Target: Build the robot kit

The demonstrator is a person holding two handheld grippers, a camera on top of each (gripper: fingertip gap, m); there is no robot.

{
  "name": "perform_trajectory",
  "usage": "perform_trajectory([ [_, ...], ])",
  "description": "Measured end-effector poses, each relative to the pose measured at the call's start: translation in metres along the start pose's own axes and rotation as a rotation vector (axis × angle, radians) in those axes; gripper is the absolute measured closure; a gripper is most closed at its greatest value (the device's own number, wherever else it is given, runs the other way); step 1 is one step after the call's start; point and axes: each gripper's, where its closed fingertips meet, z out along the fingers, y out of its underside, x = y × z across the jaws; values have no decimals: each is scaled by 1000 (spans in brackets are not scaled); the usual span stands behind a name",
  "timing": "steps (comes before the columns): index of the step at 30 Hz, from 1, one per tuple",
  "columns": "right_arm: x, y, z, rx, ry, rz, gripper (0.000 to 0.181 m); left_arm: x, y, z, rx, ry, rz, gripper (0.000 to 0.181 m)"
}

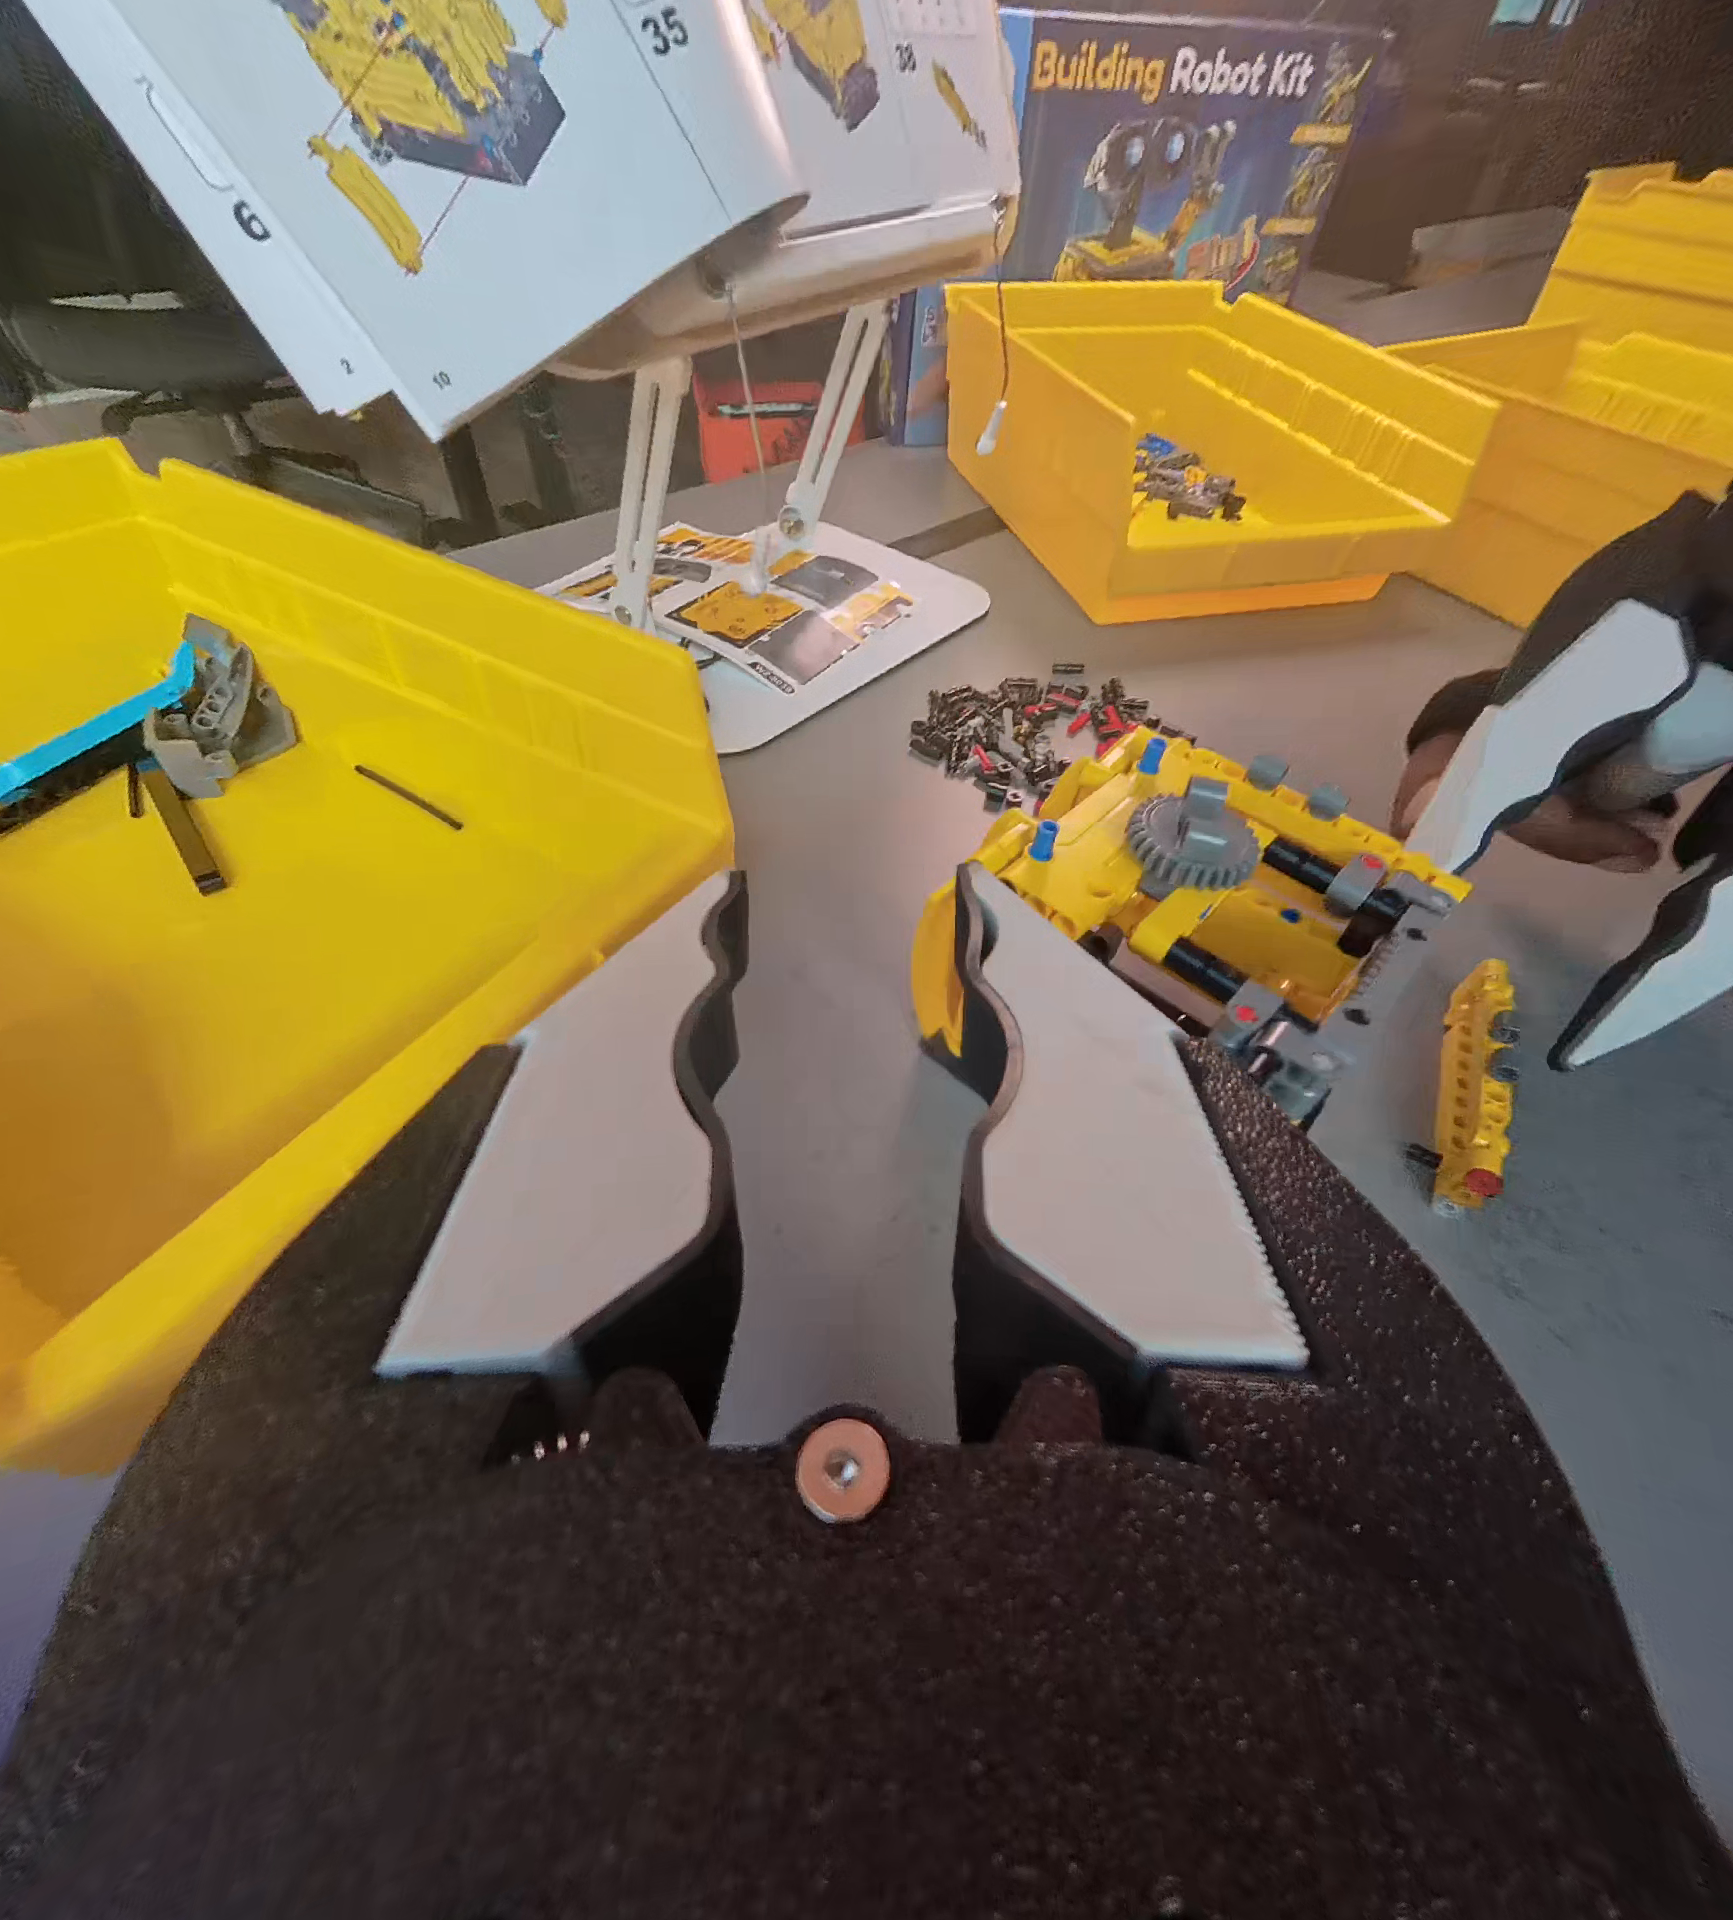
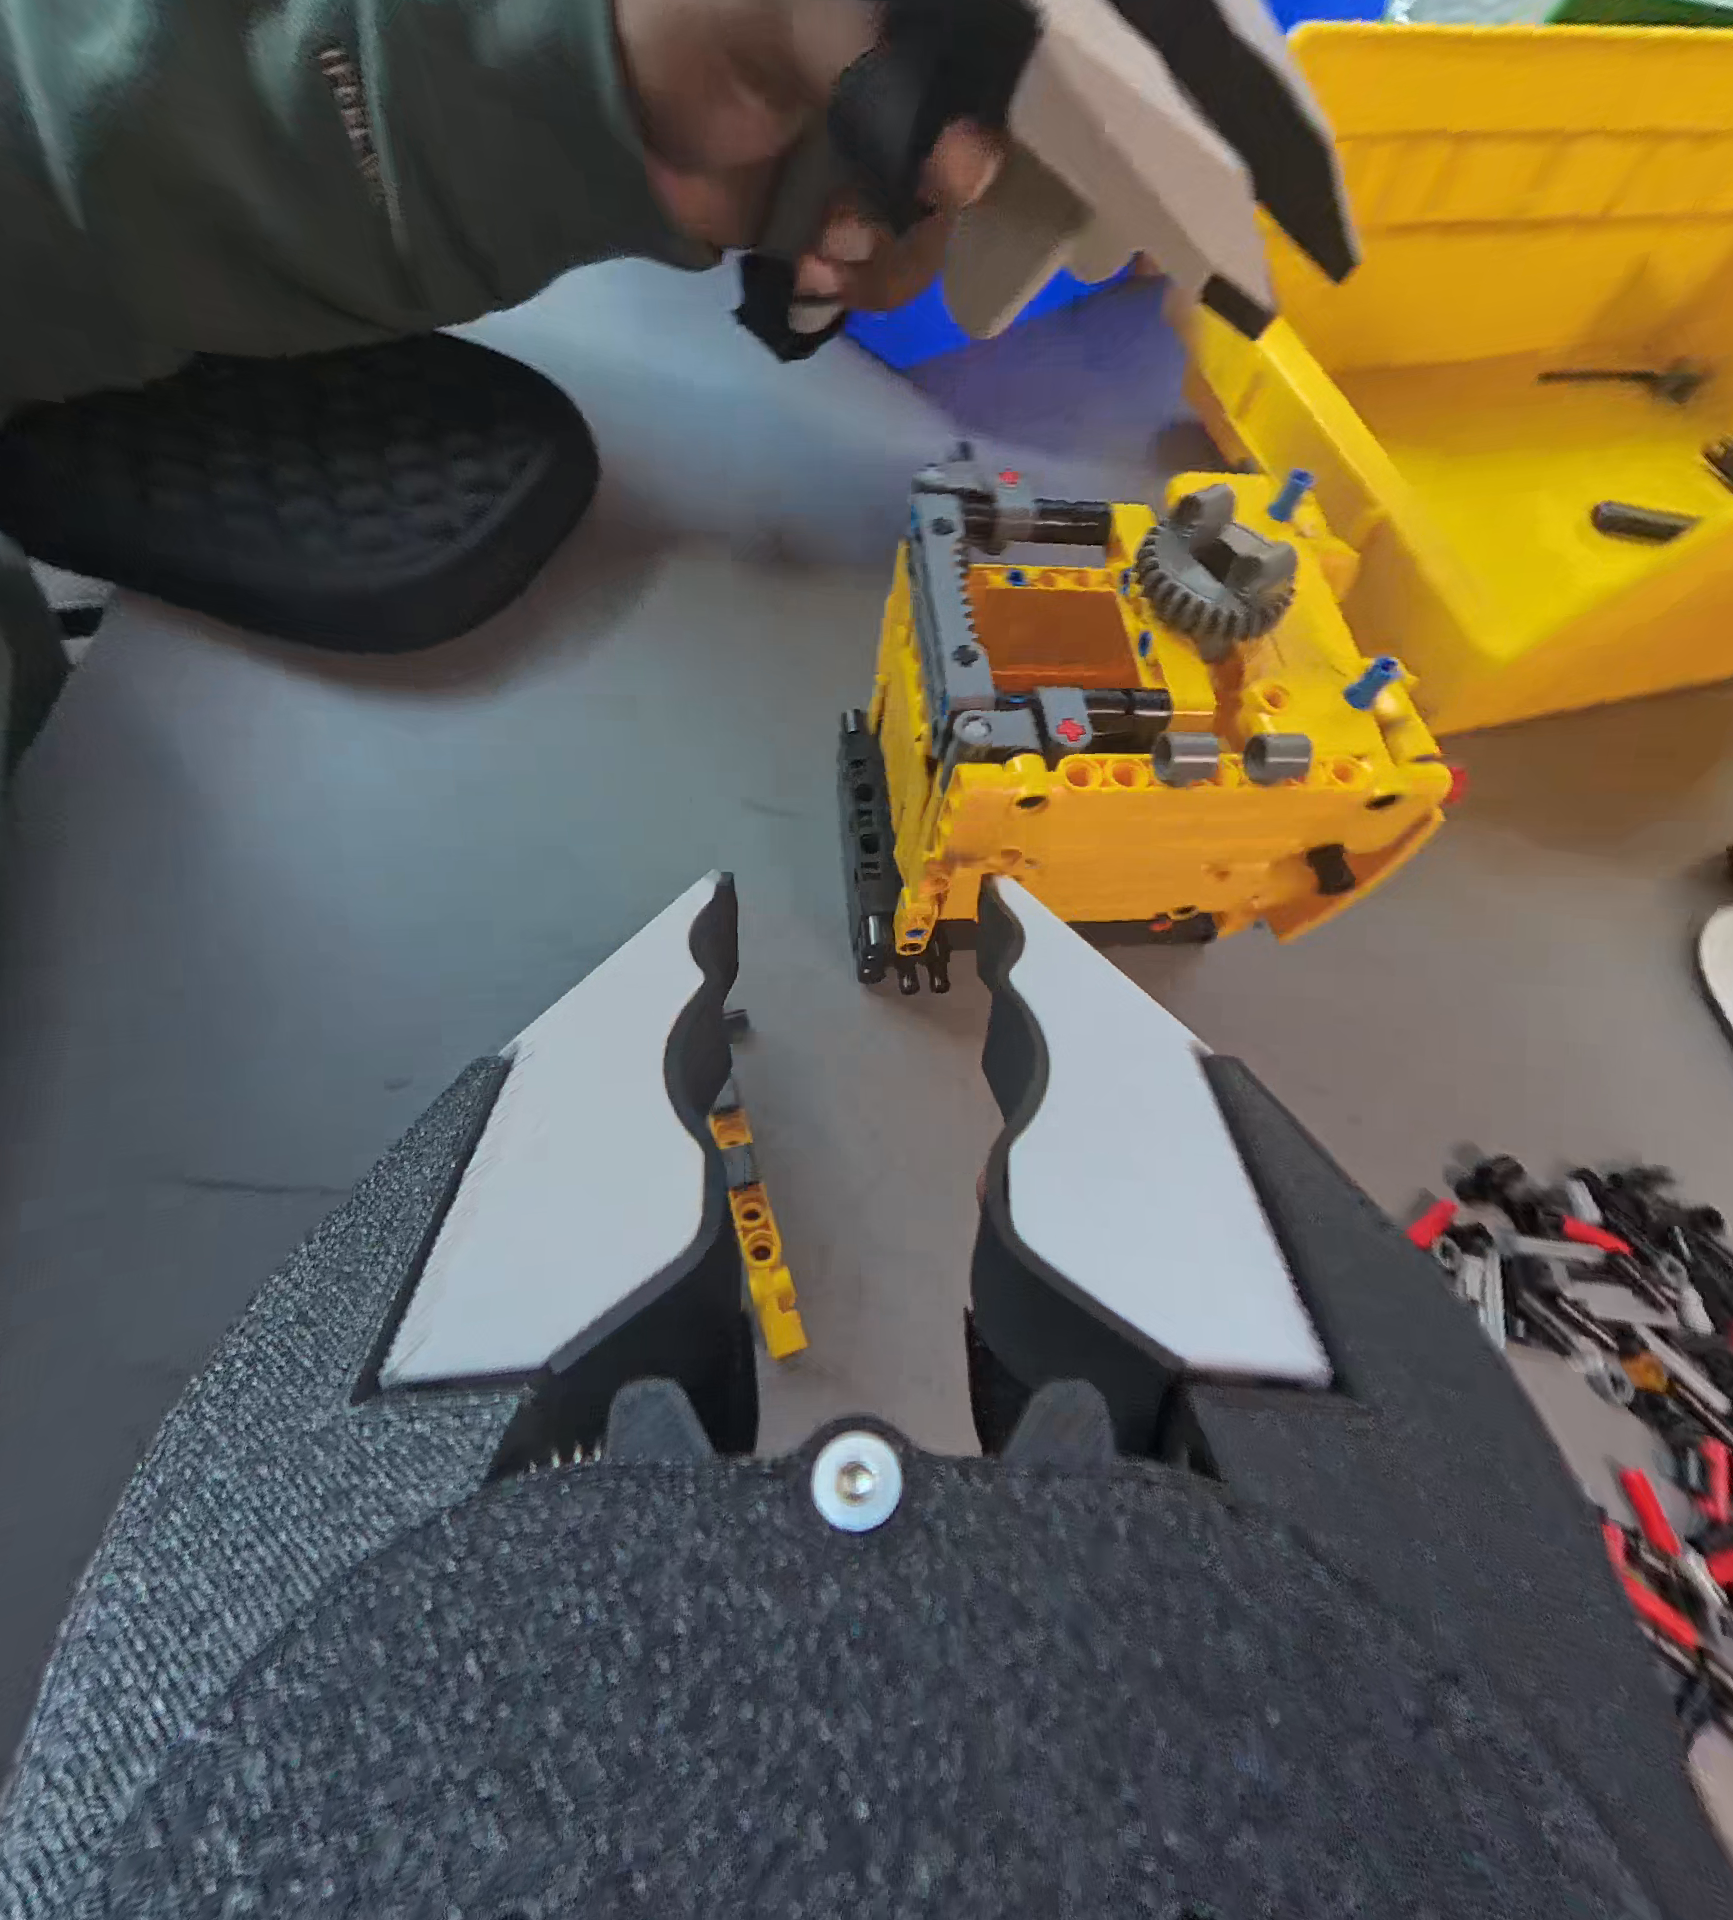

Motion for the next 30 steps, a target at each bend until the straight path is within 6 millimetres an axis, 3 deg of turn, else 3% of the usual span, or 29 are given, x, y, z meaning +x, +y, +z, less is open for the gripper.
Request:
perform_trajectory([
  [2,-11,0,-2,19,-57,-55,137,10,-9,-7,6,67,3,139],
  [4,-7,2,-6,25,-54,-47,136,27,-14,-14,-11,149,51,140],
  [8,17,-1,-19,89,0,19,135,76,-7,-21,-101,314,235,142],
  [11,38,4,-23,116,58,89,131,105,8,-15,-188,361,401,143],
  [15,45,12,-20,122,58,141,131,109,36,2,-378,305,609,143],
  [19,45,20,-19,94,66,122,131,108,52,12,-513,323,746,160],
  [25,52,21,-28,123,67,160,131,119,52,14,-552,463,788,167],
  [30,50,17,-35,169,72,148,130,127,56,5,-570,610,860,167],
])
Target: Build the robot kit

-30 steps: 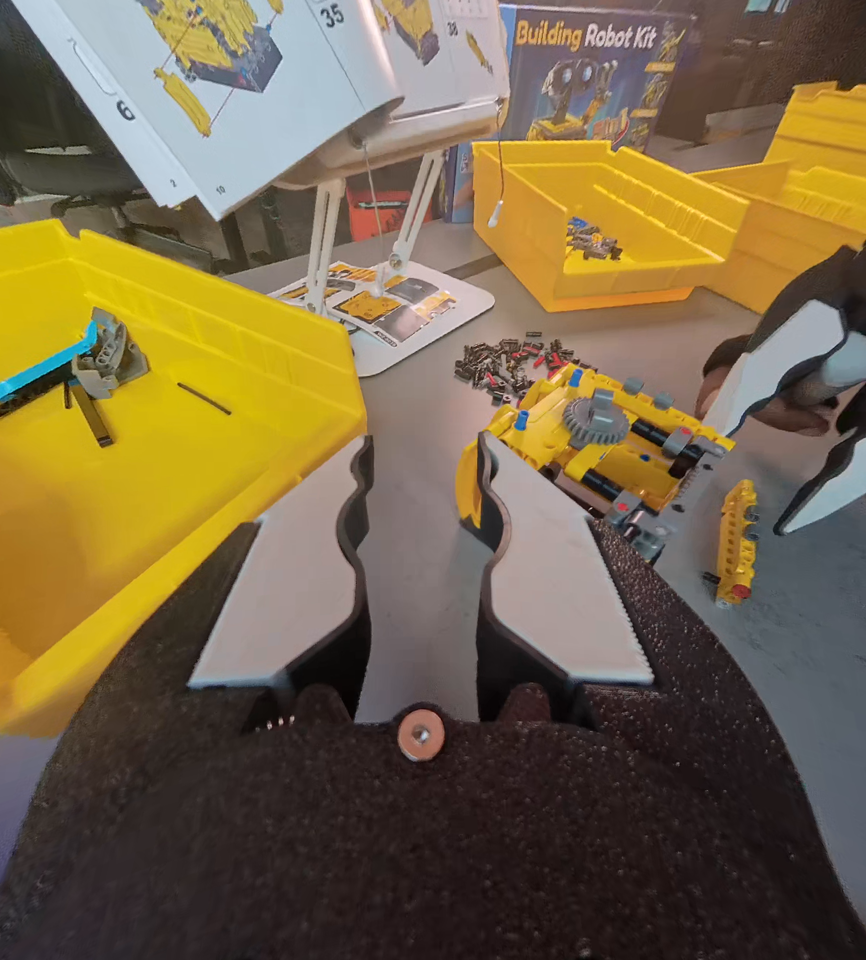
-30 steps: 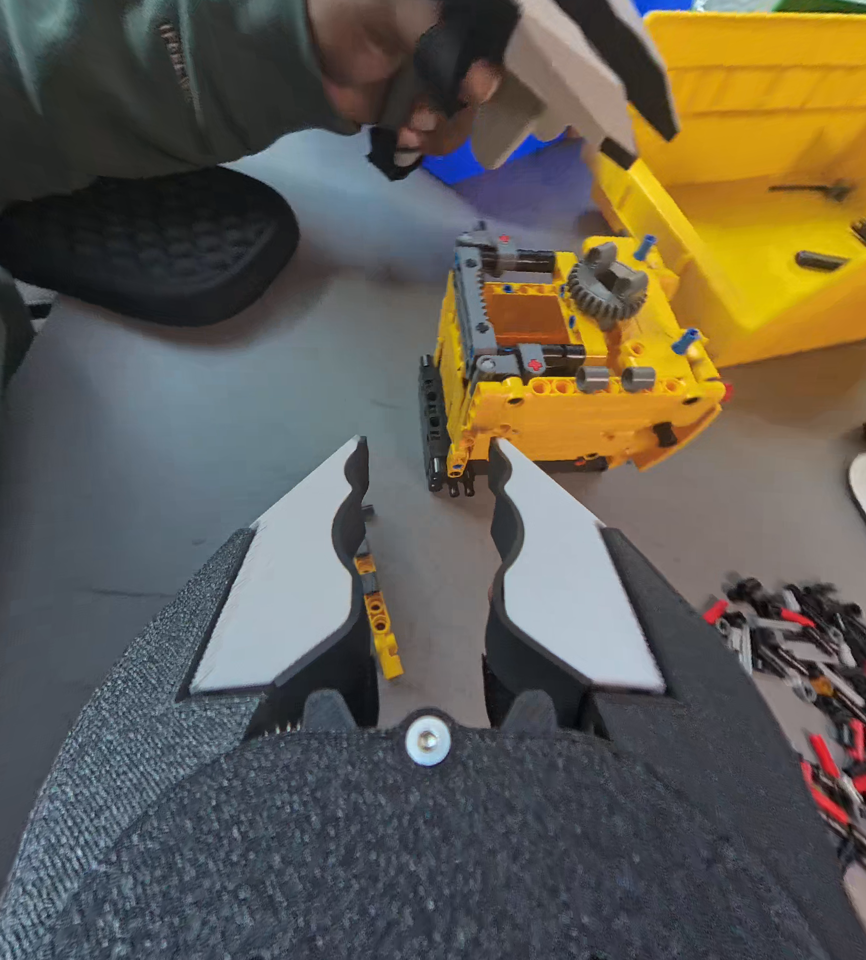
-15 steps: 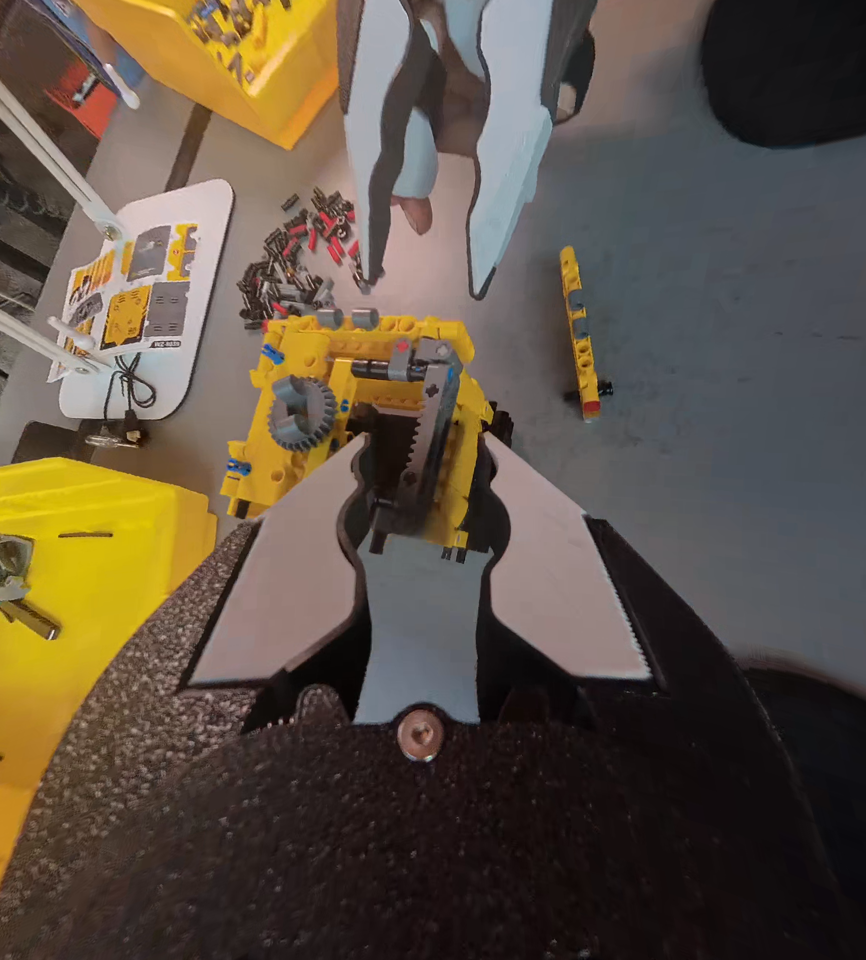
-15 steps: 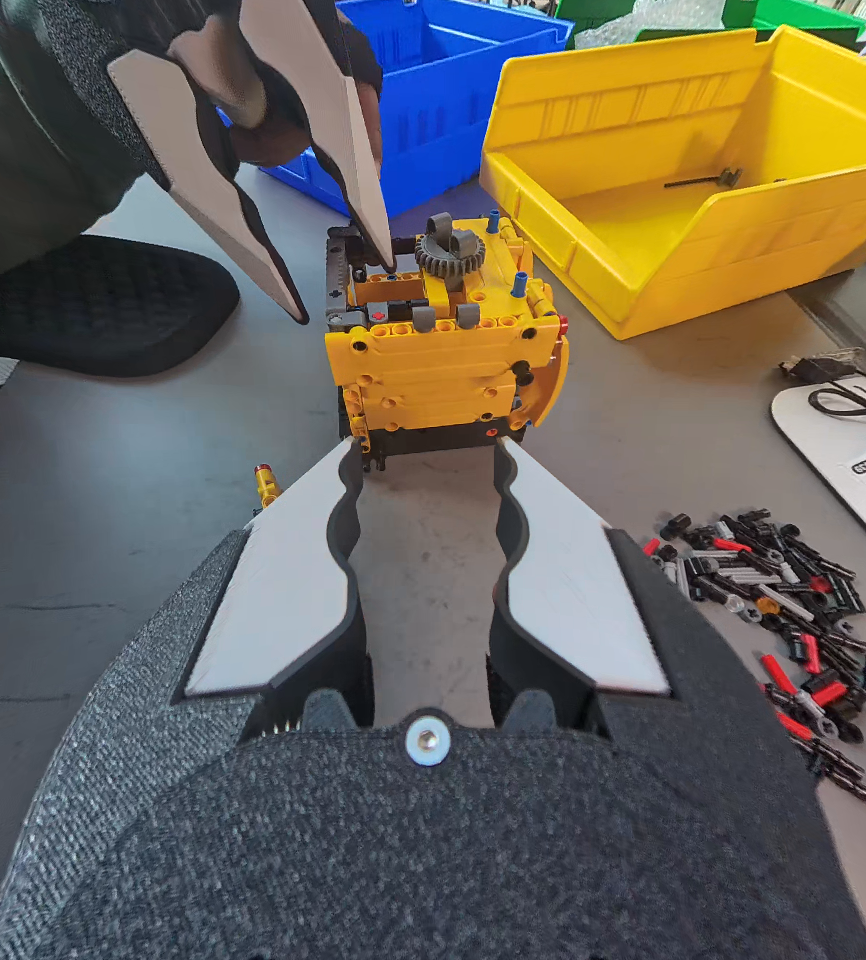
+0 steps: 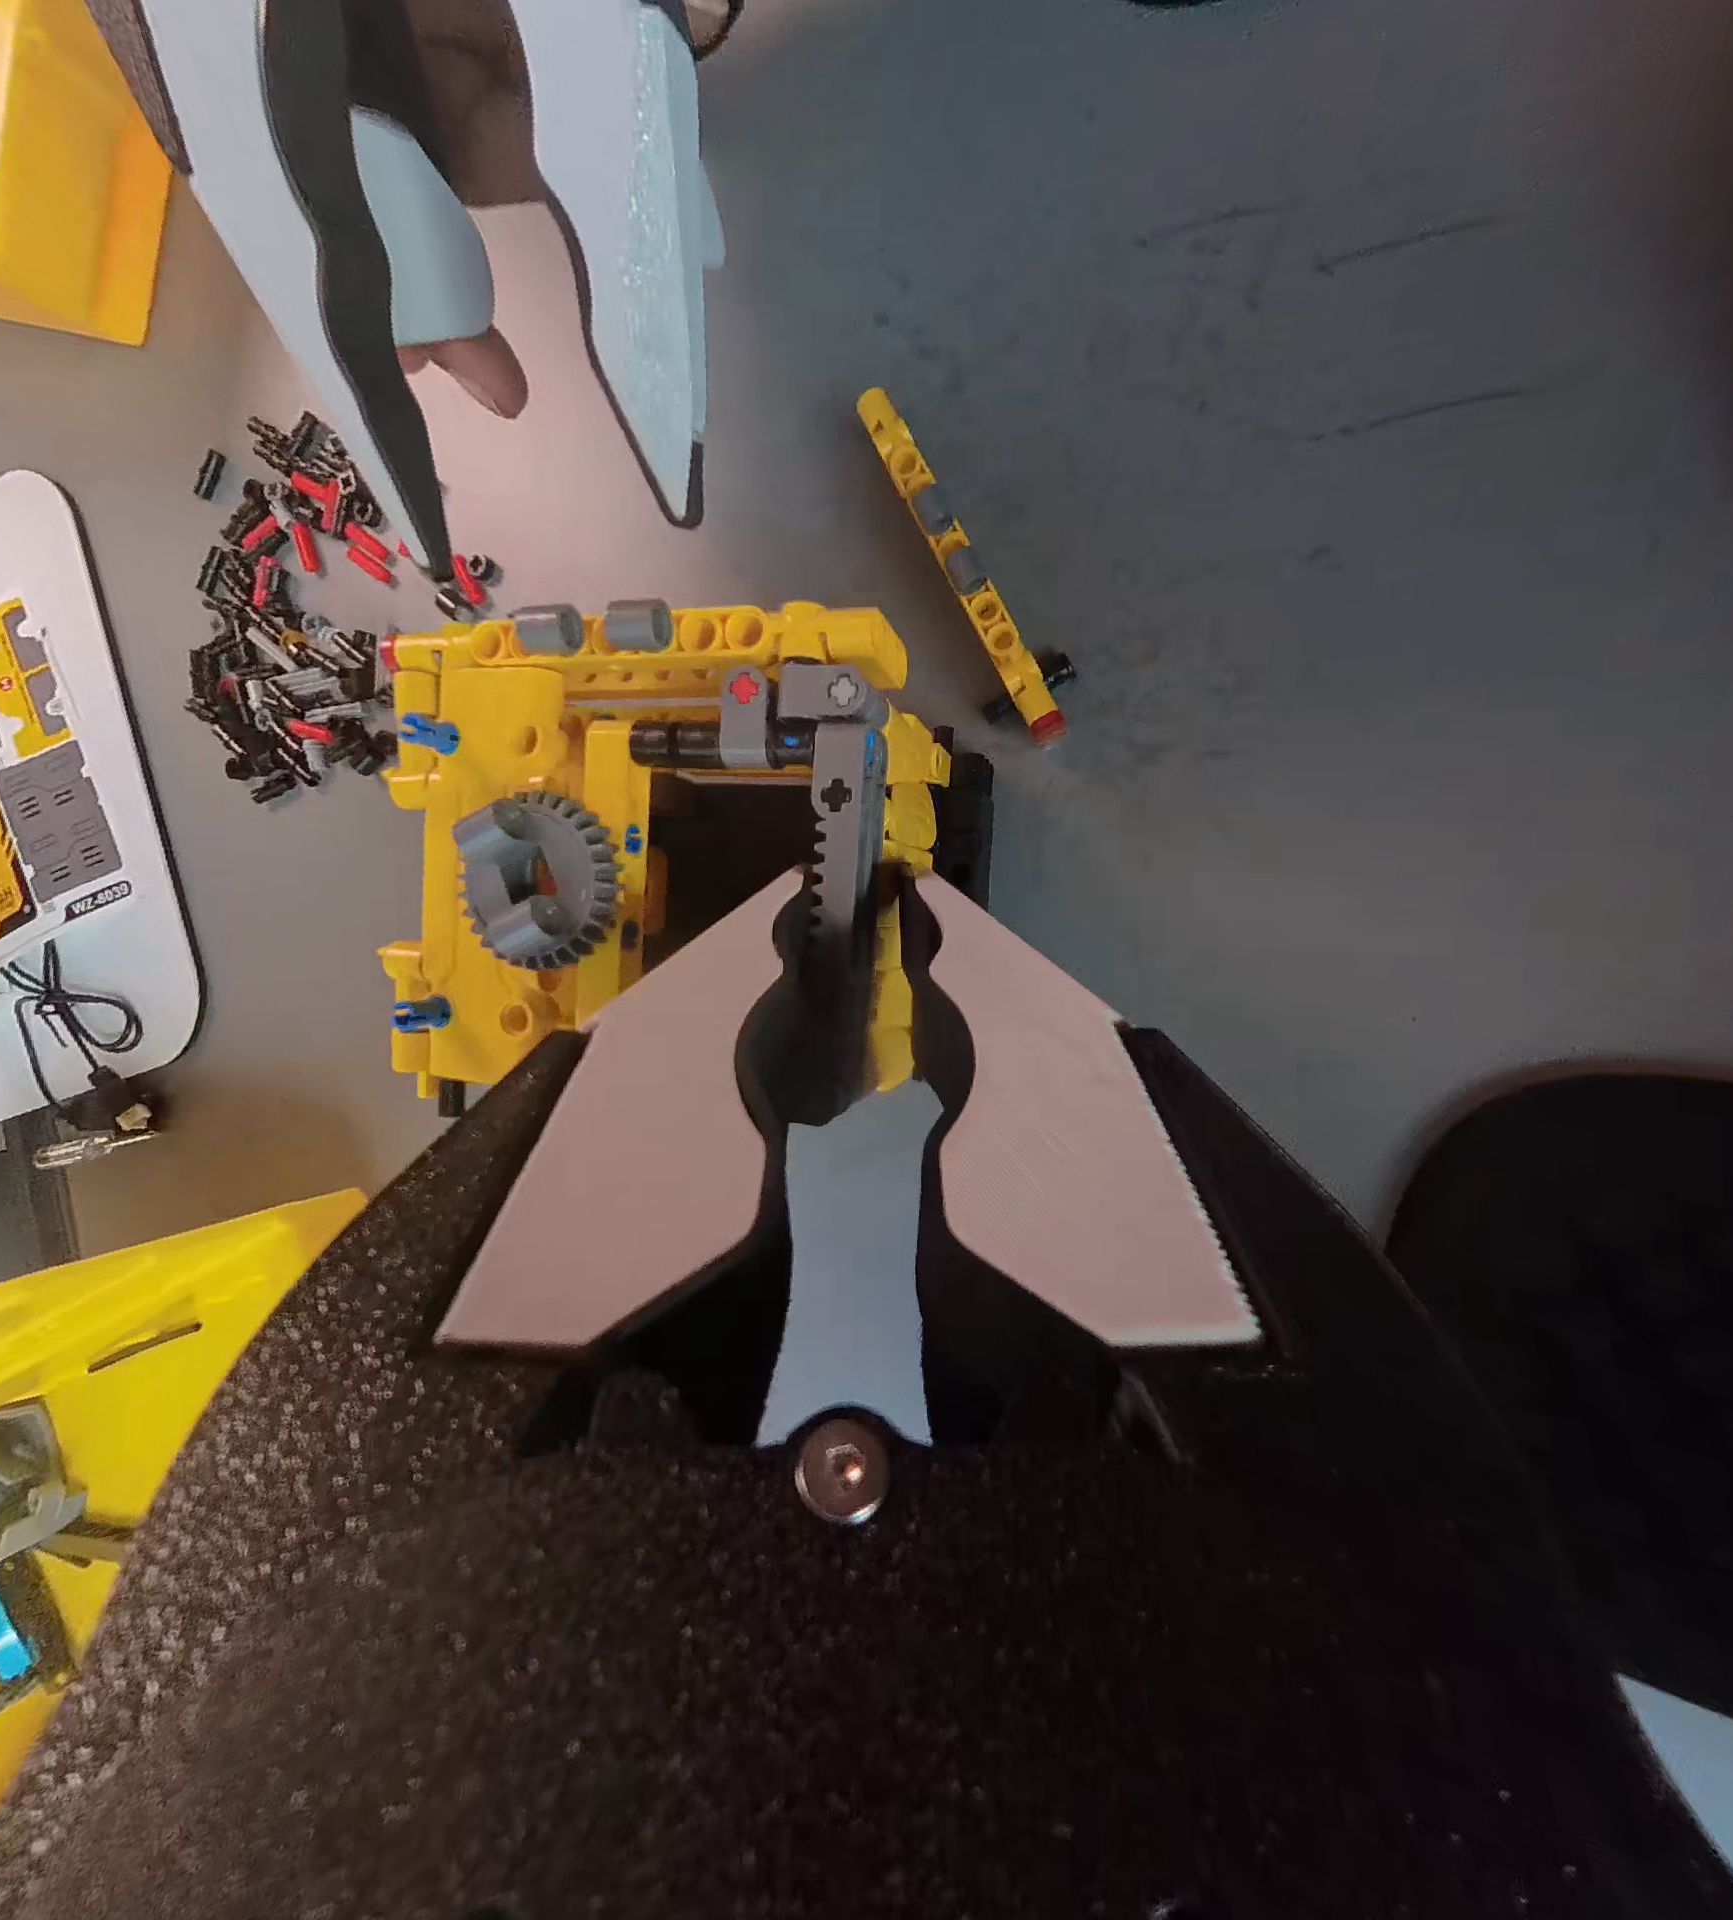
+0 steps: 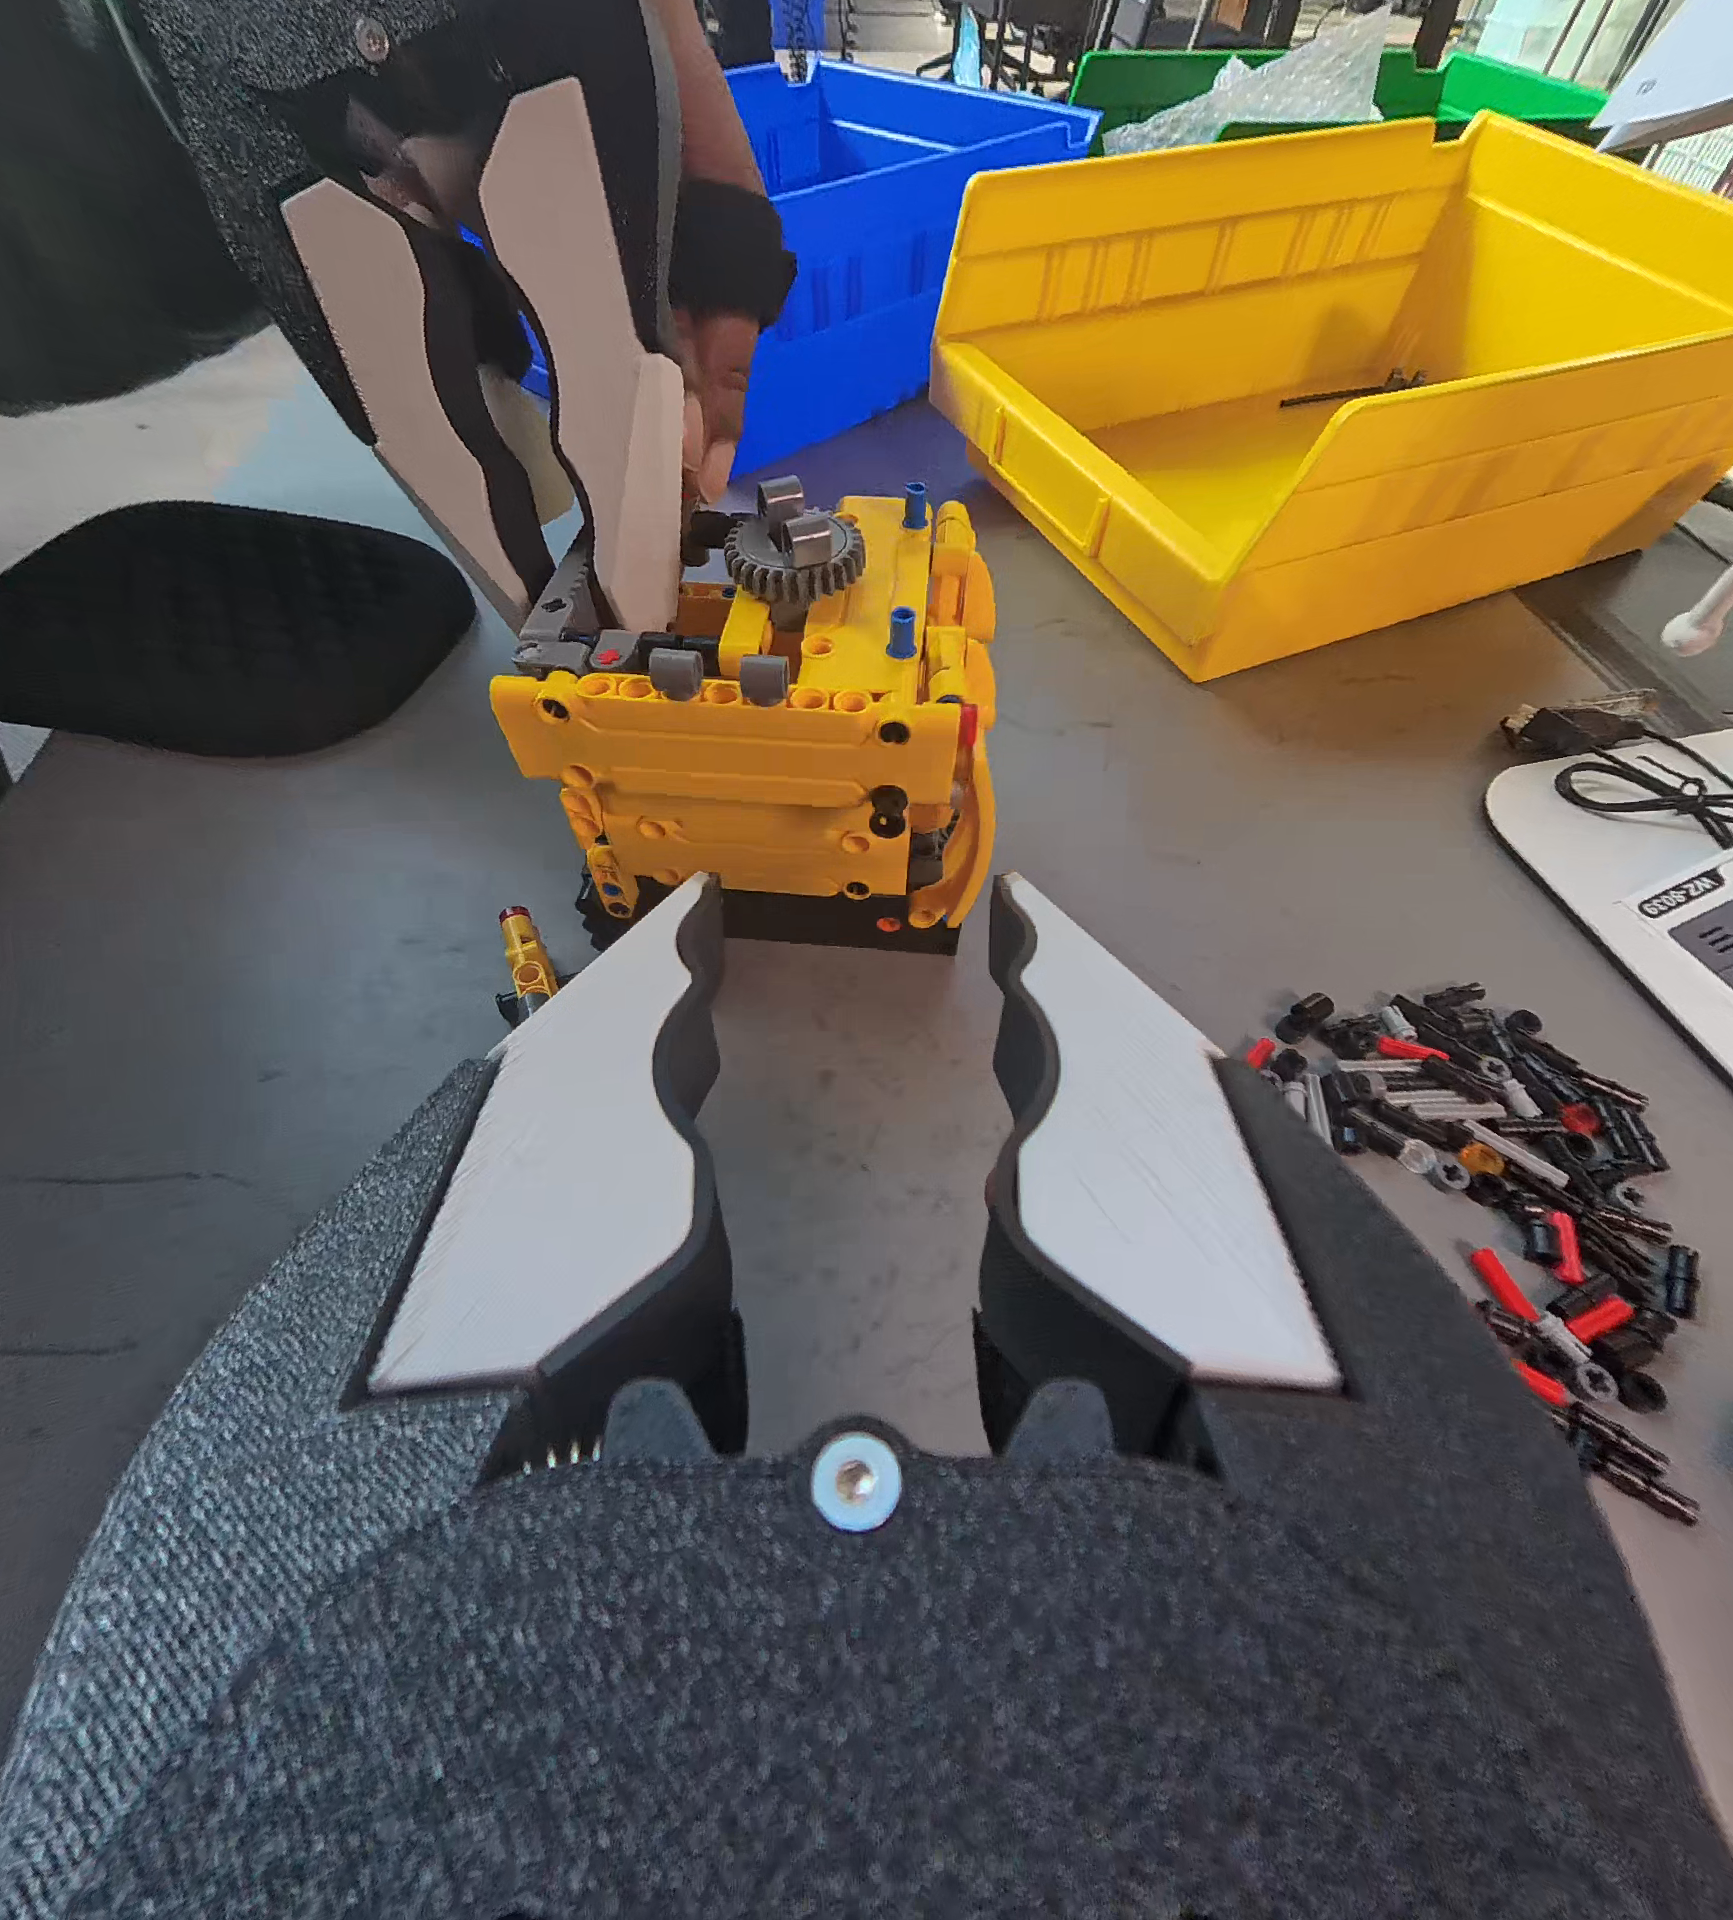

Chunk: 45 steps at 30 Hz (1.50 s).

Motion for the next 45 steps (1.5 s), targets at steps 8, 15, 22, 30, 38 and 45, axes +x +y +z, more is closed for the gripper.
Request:
perform_trajectory([
  [8,-13,2,-4,7,1,-110,131,-26,37,-38,-11,-179,-145,155],
  [15,-15,-6,-3,24,38,-161,132,-24,36,-63,220,-421,-330,152],
  [22,-35,-28,5,6,135,-403,138,-3,30,-50,290,-464,-438,148],
  [30,-47,-44,36,-57,339,-846,142,-10,23,-40,206,-514,-313,144],
  [38,-44,-33,69,-125,461,-1225,144,-15,24,-31,71,-491,-151,148],
  [45,-33,-34,75,-106,516,-1330,150,-21,25,-26,17,-464,-75,148],
])
